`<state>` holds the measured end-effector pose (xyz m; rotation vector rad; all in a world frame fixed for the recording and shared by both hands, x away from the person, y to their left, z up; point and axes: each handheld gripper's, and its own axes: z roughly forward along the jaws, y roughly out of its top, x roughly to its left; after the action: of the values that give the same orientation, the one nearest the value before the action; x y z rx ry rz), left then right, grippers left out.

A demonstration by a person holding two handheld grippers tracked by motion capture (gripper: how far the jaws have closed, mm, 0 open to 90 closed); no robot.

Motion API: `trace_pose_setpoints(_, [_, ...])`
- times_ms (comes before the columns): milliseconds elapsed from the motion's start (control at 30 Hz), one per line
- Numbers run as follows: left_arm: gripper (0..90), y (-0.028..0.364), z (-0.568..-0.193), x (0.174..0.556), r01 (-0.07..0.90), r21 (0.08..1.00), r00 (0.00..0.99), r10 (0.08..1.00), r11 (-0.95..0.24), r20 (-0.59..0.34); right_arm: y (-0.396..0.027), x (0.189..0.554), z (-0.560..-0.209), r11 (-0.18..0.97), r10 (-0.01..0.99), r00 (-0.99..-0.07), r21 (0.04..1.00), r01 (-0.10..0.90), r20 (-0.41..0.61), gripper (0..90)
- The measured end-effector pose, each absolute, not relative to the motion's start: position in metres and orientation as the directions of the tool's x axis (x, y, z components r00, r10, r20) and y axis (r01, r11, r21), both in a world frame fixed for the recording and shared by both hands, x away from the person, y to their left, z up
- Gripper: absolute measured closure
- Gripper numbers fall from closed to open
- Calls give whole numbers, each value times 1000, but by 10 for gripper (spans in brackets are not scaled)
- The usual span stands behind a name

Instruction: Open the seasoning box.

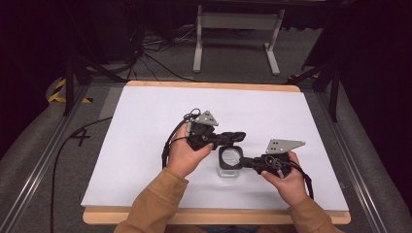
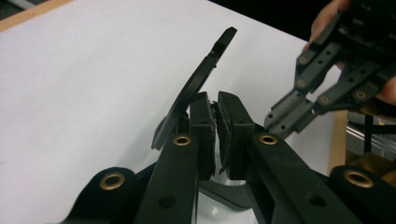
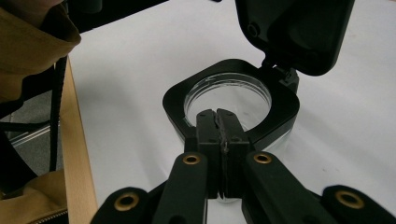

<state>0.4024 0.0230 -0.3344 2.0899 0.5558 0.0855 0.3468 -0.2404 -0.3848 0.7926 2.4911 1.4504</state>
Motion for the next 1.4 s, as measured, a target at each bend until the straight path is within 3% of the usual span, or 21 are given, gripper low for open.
trace_pose_setpoints(167, [829, 21, -334, 410, 361, 833, 884, 439, -420, -162, -243, 344, -386, 379, 519, -844, 848, 369, 136, 900])
trace_pose_setpoints(900, [876, 18, -341, 423, 379, 853, 845, 511, -358, -160, -240, 337, -385, 425, 522, -852, 855, 298, 38, 900])
trace_pose_setpoints(1267, [785, 24, -322, 399, 334, 850, 883, 452, -407, -131, -240, 338, -384, 422, 524, -850, 847, 322, 62, 900])
trace_pose_setpoints(1400, [731, 41, -316, 391, 349, 844, 877, 459, -408, -141, -248, 341, -375, 410, 532, -845, 855, 317, 58, 825])
